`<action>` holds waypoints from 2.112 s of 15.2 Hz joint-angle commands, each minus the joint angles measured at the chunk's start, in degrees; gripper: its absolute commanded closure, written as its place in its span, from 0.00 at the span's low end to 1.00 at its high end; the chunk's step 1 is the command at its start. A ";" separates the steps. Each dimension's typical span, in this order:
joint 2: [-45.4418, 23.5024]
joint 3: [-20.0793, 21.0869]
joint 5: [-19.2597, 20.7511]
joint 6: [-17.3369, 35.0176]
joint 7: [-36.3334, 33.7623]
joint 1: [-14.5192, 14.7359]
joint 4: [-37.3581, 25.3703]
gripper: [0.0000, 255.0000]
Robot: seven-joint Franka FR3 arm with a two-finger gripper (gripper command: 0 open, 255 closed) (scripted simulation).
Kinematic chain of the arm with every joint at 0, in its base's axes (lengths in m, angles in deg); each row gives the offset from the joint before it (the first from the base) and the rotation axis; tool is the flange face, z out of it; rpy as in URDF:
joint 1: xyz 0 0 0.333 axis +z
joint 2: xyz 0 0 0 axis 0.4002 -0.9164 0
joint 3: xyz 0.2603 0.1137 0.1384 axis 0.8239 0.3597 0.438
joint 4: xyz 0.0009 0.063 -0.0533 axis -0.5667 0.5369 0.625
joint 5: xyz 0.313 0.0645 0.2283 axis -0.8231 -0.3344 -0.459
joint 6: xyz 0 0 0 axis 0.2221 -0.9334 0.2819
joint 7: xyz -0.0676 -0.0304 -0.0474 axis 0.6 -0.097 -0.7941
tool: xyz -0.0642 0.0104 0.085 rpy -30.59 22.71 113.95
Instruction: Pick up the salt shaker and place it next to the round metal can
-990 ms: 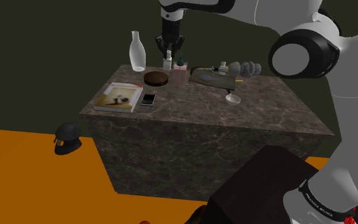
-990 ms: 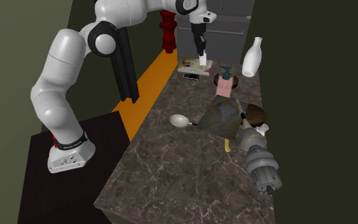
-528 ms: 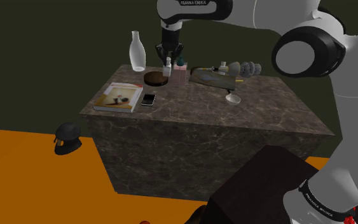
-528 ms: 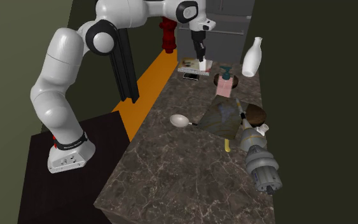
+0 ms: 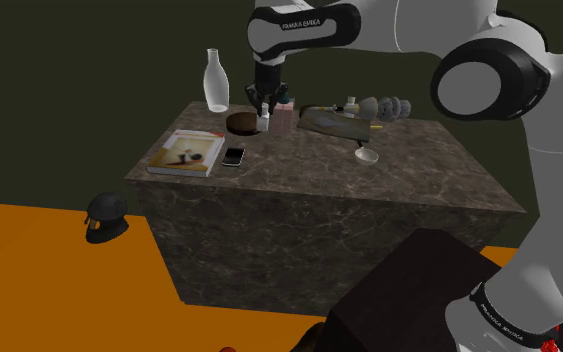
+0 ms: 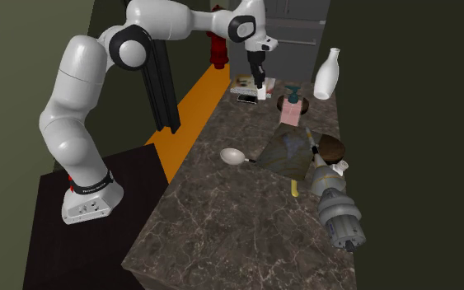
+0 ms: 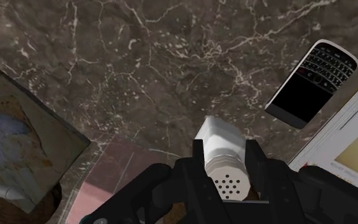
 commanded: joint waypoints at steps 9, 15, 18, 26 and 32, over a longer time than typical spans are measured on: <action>-1.08 0.17 -0.19 6.98 -0.06 0.27 5.91 1.00; -1.51 0.23 -0.26 8.54 -0.06 0.29 7.04 1.00; -1.51 0.23 -0.26 8.54 -0.06 0.29 7.04 1.00; -0.66 0.15 -0.13 7.17 -0.14 0.40 6.52 0.00; 1.37 -0.03 0.21 3.11 -0.33 0.62 4.47 0.00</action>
